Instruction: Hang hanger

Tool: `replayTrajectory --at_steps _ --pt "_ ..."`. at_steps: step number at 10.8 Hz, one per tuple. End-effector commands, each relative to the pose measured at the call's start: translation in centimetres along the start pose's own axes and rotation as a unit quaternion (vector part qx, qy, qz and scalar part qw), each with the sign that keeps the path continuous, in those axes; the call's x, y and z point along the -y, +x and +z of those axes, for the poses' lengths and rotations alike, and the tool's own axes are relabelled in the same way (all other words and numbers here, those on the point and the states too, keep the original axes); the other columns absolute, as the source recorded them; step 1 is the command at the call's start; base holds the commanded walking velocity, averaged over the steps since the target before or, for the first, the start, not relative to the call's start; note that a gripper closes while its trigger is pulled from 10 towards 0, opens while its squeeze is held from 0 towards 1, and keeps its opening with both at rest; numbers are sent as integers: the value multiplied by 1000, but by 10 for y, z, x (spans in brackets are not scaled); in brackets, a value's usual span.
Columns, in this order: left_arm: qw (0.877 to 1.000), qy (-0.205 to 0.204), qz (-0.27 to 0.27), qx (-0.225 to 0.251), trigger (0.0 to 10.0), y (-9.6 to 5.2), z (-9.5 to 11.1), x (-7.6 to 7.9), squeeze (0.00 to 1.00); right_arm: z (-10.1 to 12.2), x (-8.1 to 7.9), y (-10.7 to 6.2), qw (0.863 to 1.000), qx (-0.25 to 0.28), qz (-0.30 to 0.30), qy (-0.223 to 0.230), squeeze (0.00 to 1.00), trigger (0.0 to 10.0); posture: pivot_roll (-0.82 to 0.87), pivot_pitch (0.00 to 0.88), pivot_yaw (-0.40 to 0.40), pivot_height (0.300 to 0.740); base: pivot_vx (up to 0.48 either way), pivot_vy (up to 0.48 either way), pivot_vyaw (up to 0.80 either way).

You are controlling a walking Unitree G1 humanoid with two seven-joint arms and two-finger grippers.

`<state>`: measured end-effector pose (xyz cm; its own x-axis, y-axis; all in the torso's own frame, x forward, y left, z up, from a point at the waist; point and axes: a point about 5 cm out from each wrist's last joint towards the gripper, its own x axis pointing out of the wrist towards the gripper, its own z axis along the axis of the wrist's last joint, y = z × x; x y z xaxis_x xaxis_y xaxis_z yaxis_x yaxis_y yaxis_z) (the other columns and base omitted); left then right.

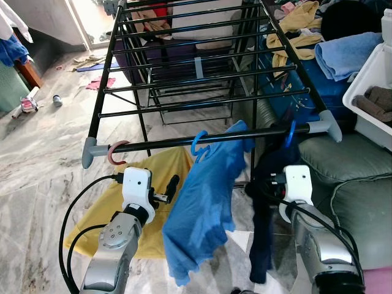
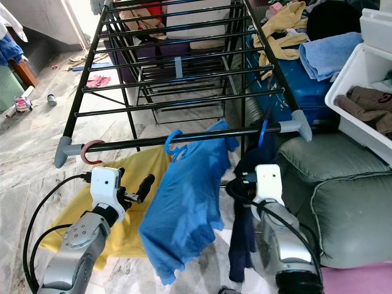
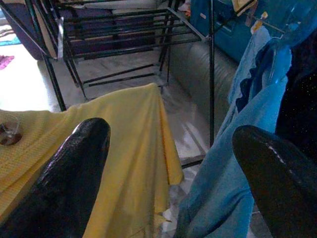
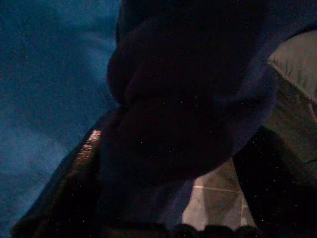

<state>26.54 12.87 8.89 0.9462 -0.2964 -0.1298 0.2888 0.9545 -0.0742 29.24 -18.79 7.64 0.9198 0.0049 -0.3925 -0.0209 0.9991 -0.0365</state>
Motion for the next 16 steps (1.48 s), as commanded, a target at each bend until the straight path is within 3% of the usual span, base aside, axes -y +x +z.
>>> replayTrajectory --at_steps 1,6,8,14,15,16 --pt "1000 3 1 -5 10000 0 -1 -2 0 2 -4 -2 1000 9 3 -3 1000 10000 -67 72 92 740 0 0 0" --pt "1000 -4 8 -4 10000 0 -2 0 0 -1 -3 -17 999 34 -25 -10 1000 10000 -76 79 72 740 0 0 0" --pt "1000 2 26 11 10000 -2 4 -4 0 2 -12 -24 997 59 -22 -33 1000 10000 -80 97 67 740 0 0 0" --pt "999 -4 43 4 10000 -4 1 -3 0 2 -13 -42 995 83 -57 -18 1000 10000 -86 118 52 740 0 0 0" --pt "999 -5 44 3 10000 -5 1 -3 0 1 -11 -43 994 85 -65 -18 0 10000 -86 118 51 740 0 0 0" --pt "999 -6 43 0 10000 -4 0 -2 0 -1 -9 -43 994 81 -70 -13 0 10000 -85 117 50 740 0 0 0"
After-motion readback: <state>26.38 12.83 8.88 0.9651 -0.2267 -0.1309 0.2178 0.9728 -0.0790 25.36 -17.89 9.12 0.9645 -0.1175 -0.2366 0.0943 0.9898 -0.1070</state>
